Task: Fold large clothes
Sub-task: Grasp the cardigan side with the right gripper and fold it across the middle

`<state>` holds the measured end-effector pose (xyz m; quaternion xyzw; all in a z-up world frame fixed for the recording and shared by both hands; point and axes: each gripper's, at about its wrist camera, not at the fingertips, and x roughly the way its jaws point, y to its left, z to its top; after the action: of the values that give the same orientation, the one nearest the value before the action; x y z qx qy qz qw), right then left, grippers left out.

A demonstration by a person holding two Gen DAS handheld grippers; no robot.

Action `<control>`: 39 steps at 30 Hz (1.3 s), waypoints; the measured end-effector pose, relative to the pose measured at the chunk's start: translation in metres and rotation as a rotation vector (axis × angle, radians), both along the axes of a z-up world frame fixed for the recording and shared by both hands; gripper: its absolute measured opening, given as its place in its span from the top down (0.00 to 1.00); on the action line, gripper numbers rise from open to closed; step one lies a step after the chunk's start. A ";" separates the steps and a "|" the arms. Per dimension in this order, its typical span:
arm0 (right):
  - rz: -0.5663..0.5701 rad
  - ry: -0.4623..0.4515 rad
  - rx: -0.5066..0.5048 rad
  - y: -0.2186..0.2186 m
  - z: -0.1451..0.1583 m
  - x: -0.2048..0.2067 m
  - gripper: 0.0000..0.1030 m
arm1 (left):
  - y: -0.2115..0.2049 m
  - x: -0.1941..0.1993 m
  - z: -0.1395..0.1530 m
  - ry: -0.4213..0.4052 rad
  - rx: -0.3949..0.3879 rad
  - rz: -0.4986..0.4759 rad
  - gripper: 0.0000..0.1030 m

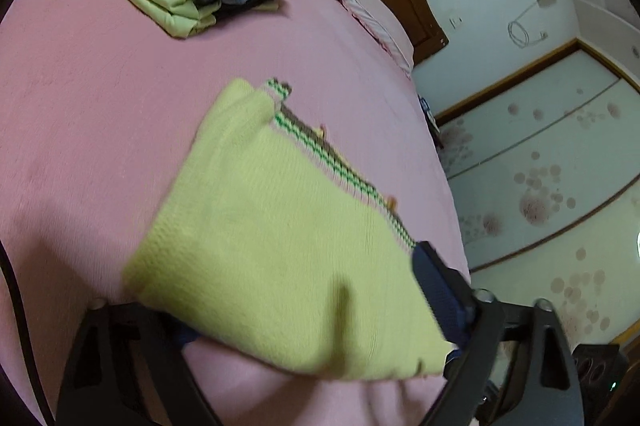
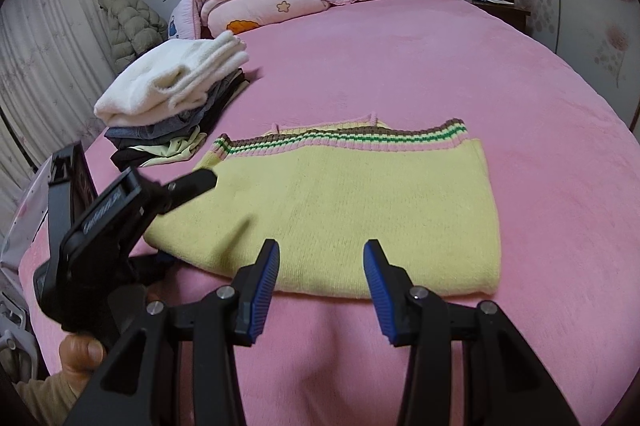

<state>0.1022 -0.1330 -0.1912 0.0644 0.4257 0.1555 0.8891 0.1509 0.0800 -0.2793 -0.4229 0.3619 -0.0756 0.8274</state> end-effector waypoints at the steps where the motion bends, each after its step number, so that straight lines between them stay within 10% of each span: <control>1: 0.004 -0.004 -0.004 0.001 0.000 0.002 0.58 | 0.007 0.003 0.004 0.000 -0.001 0.010 0.42; 5: 0.019 -0.026 -0.057 0.012 0.000 0.015 0.62 | 0.007 0.007 0.011 0.026 0.073 0.028 0.85; 13: 0.066 -0.002 -0.123 0.044 -0.023 0.046 0.96 | -0.015 0.002 0.044 -0.062 0.281 -0.041 0.88; 25: 0.090 0.141 0.089 0.020 -0.066 0.060 0.97 | -0.096 -0.003 0.089 -0.294 0.545 -0.322 0.89; 39: 0.012 0.207 0.258 -0.075 -0.041 0.028 0.97 | -0.172 0.005 0.102 -0.345 0.673 -0.523 0.88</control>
<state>0.1304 -0.2077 -0.2325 0.1911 0.4921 0.2065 0.8238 0.1555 -0.0924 -0.1773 -0.0062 0.3179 -0.2292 0.9200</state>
